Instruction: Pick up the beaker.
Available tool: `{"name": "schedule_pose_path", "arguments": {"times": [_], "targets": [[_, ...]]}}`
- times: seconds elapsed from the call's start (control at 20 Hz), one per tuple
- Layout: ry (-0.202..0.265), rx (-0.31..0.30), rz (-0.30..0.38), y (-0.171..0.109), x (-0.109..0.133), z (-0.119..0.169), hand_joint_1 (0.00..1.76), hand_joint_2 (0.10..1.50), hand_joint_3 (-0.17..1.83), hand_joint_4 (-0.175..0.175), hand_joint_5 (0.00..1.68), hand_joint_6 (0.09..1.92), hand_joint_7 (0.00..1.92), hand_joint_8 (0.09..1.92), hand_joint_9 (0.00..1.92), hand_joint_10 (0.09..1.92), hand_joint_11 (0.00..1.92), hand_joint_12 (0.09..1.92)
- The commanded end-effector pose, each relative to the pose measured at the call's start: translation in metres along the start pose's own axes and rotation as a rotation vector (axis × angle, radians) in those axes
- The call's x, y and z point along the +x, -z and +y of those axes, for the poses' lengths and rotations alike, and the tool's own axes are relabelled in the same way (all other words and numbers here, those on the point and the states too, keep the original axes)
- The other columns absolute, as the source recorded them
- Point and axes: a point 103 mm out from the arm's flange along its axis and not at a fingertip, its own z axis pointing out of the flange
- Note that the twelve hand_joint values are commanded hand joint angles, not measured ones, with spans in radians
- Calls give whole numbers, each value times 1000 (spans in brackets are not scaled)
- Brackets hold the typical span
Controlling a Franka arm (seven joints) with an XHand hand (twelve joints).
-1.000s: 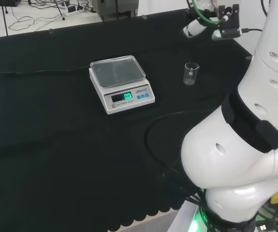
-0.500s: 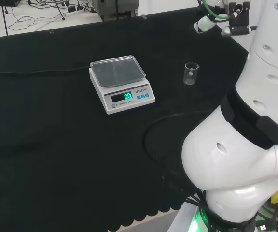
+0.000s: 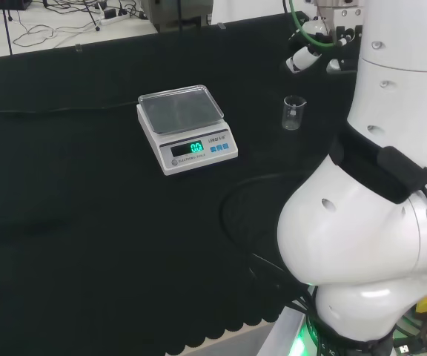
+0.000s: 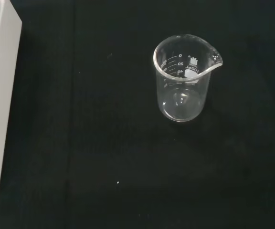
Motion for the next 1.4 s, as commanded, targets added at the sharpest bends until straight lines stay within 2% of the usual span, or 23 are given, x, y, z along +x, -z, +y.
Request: {"name": "schedule_pose_path", "arguments": {"times": [0.05, 0.8, 1.0, 1.4], "targets": [[18, 30, 40, -17, 0, 22, 607, 885, 345, -30, 432, 87, 264, 666, 290, 809, 0, 1358], [0, 107, 85, -56, -16, 54, 613, 882, 354, -33, 436, 87, 267, 671, 289, 811, 0, 1356], [-4, 123, 106, -62, -22, 55, 614, 882, 357, -33, 436, 87, 268, 672, 289, 811, 0, 1356], [13, 141, 102, -72, -22, 51, 616, 880, 362, -35, 439, 87, 268, 674, 288, 812, 0, 1357]]}}
